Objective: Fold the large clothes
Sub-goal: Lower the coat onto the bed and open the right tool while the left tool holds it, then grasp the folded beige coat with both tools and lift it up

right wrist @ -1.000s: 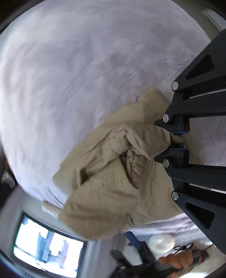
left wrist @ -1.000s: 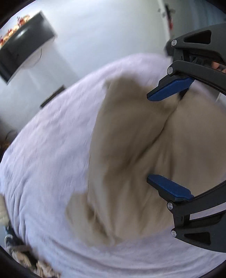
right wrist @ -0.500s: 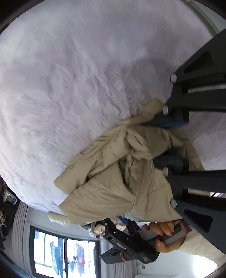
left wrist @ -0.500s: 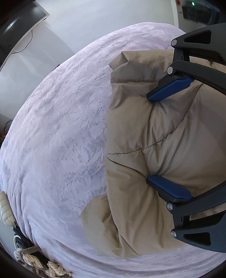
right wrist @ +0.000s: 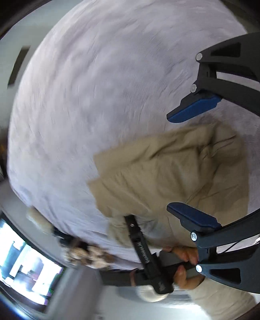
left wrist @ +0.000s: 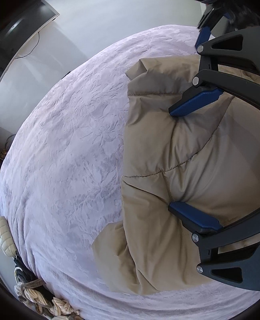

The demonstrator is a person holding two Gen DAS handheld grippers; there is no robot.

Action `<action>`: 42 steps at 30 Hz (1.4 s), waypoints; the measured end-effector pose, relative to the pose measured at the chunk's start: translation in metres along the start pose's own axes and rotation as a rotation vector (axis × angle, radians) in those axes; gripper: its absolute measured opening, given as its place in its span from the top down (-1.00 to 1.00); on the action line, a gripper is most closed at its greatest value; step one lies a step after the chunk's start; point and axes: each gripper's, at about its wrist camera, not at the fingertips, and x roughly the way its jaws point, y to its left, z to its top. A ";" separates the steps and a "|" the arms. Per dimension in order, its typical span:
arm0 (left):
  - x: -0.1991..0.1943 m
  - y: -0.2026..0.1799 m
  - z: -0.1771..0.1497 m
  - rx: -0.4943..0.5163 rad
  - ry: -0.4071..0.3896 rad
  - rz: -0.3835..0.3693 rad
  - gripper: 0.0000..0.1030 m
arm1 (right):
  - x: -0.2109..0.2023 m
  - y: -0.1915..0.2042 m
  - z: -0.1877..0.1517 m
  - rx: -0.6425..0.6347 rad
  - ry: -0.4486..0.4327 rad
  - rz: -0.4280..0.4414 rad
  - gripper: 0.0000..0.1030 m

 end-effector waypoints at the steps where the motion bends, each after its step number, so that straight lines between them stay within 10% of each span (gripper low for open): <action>1: 0.000 0.000 -0.001 -0.002 -0.001 0.000 -0.68 | 0.004 0.006 0.006 -0.028 0.010 -0.016 -0.65; 6: 0.000 0.000 0.000 -0.012 -0.006 0.007 -0.68 | 0.035 0.015 0.020 -0.115 0.095 -0.107 -0.65; 17: -0.020 0.008 -0.007 -0.028 -0.005 0.012 -0.68 | 0.088 -0.024 0.028 0.023 0.240 0.092 -0.82; 23: -0.069 0.050 -0.034 -0.115 -0.106 -0.040 -1.00 | 0.095 -0.033 0.024 0.050 0.256 0.160 -0.82; 30: -0.086 0.124 -0.088 -0.363 -0.068 -0.221 -1.00 | 0.096 -0.037 0.025 0.038 0.283 0.196 -0.82; 35: -0.060 0.165 -0.130 -0.568 -0.032 -0.483 -1.00 | 0.105 -0.040 0.031 0.037 0.313 0.257 -0.83; 42: -0.027 0.163 -0.143 -0.588 -0.021 -0.622 -1.00 | 0.117 -0.045 0.033 0.044 0.353 0.372 -0.83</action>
